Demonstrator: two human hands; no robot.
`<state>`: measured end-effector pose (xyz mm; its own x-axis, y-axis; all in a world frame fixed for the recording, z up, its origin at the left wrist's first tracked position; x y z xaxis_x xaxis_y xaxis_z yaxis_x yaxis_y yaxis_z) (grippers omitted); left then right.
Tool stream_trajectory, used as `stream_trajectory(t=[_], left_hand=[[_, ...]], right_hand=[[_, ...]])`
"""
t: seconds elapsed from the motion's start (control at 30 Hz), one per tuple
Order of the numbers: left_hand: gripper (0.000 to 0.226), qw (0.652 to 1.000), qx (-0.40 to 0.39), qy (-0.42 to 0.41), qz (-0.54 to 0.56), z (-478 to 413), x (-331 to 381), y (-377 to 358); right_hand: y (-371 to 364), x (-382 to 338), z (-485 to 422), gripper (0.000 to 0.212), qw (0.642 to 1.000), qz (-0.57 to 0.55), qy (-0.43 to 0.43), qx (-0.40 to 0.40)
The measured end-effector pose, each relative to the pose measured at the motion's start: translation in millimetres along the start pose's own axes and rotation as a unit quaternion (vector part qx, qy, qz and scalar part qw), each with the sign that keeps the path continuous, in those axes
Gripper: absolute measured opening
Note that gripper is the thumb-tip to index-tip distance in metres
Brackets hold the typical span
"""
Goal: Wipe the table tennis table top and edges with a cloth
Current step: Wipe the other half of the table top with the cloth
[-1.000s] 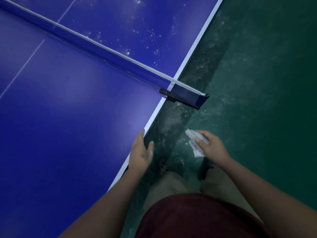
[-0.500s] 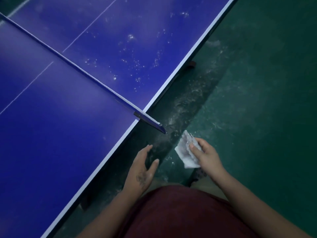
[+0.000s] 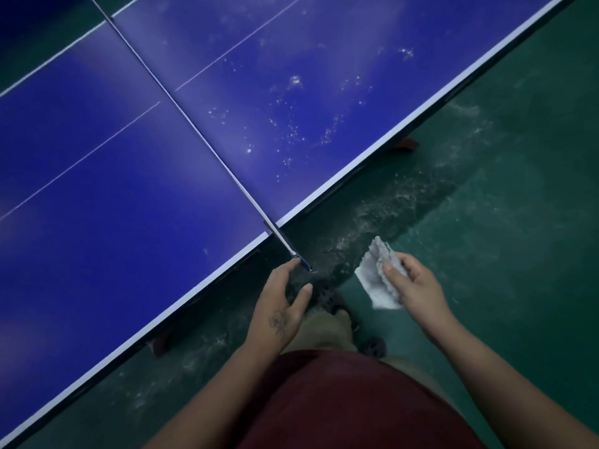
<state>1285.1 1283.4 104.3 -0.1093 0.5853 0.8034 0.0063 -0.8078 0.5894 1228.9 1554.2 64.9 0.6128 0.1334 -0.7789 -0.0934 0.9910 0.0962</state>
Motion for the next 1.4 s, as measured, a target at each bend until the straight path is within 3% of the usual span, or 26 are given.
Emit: stream_trajectory(t=[0.3,0.5,0.7,0.97,1.2,1.33,1.4], left_hand=[[0.047,0.996,0.084,-0.024,-0.004,-62,-17,12],[0.042,0.982,0.186,0.036,0.024,-81,-64,50],[0.040,0.963,0.235,0.131,-0.001,-68,-148,98],[0.039,0.916,0.316,0.244,-0.043,-36,-248,142],[0.045,0.898,0.334,0.264,-0.113,-26,-310,160],[0.058,0.892,0.295,0.268,-0.216,-21,-341,169],[0.063,0.881,0.277,0.286,-0.254,-12,-356,169]], right_hand=[[-45,-61,-44,0.013,0.995,0.075,0.041,-0.059],[-120,-116,-77,0.017,0.972,0.169,0.074,-0.143],[-232,-142,-96,0.020,0.931,0.246,0.098,-0.250],[-378,-101,-108,0.010,0.836,0.397,0.117,-0.359],[-442,-62,-155,0.024,0.798,0.484,0.110,-0.342],[-470,-62,-178,0.036,0.783,0.495,0.183,-0.330],[-483,-63,-182,0.042,0.753,0.517,0.252,-0.319]])
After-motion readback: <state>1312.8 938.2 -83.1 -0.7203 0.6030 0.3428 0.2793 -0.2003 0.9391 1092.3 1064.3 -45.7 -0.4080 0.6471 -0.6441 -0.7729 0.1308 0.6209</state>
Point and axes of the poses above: each hand's wrist, its own z-axis away from the middle knuckle, its own y-axis out of the back of the hand, x = y × z, the point moved 9 cm from there along -z, towards the middle knuckle, and after that the axes turned 9 degrees about -y, right-handed, at the moved point
